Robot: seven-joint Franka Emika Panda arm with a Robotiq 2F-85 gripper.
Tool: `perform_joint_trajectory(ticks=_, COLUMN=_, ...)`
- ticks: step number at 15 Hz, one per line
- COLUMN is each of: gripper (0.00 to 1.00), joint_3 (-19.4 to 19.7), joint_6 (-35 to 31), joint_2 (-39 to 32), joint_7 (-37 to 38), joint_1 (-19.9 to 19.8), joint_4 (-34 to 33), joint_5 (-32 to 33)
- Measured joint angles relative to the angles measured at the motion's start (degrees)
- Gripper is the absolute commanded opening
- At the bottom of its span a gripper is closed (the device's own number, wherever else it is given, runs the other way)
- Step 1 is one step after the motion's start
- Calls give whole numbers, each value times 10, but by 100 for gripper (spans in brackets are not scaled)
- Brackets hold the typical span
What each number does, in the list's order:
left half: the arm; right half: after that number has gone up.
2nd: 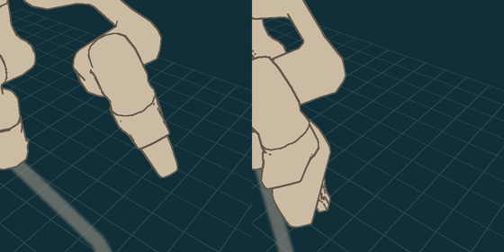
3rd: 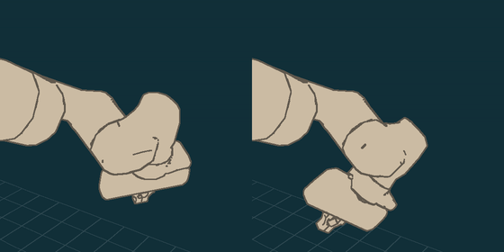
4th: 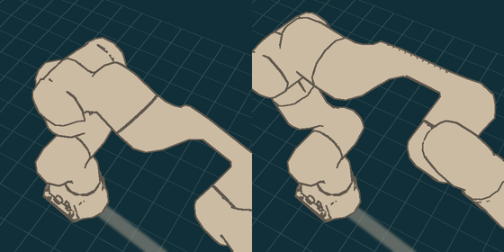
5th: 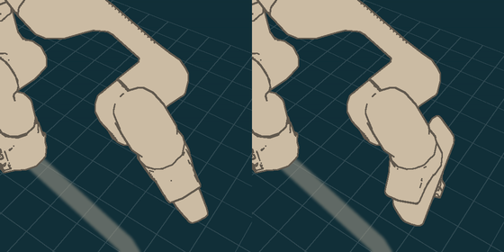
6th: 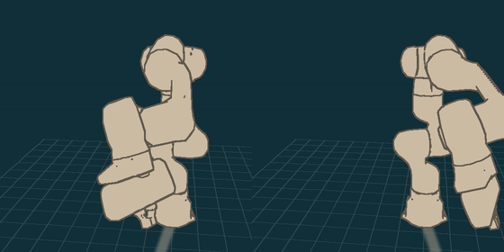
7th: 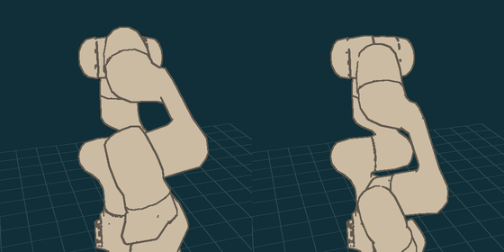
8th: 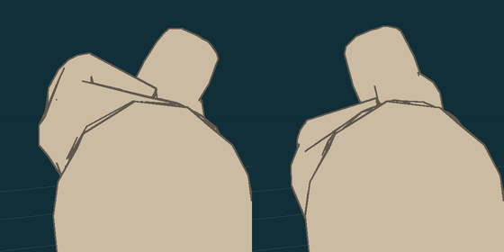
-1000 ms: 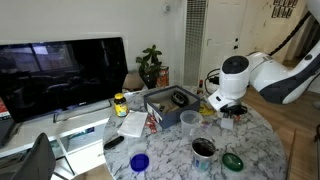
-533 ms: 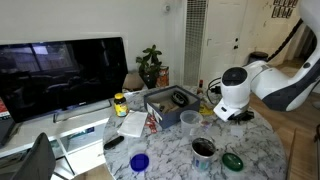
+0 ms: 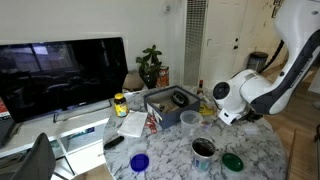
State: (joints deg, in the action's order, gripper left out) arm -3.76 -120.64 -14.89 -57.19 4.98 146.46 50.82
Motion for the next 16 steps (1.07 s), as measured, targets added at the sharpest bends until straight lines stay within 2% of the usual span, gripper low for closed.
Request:
perform_joint_trajectory(ticks=7, gripper=2, joint_3=2, joint_6=9, joint_2=-139, joint_7=12, joint_1=-12, joint_4=-67, joint_5=6)
perform_joint_trajectory(ticks=11, gripper=2, joint_3=1, joint_6=38, joint_2=-177, joint_7=29, joint_1=-12, joint_4=-105, joint_5=7)
perform_joint_trajectory(ticks=13, gripper=32, joint_3=1, joint_6=47, joint_2=-183, joint_7=36, joint_1=-12, joint_4=-115, joint_5=7)
perform_joint_trajectory(ticks=16, gripper=52, joint_3=0, joint_6=40, joint_2=-191, joint_7=61, joint_1=-13, joint_4=-130, joint_5=7)
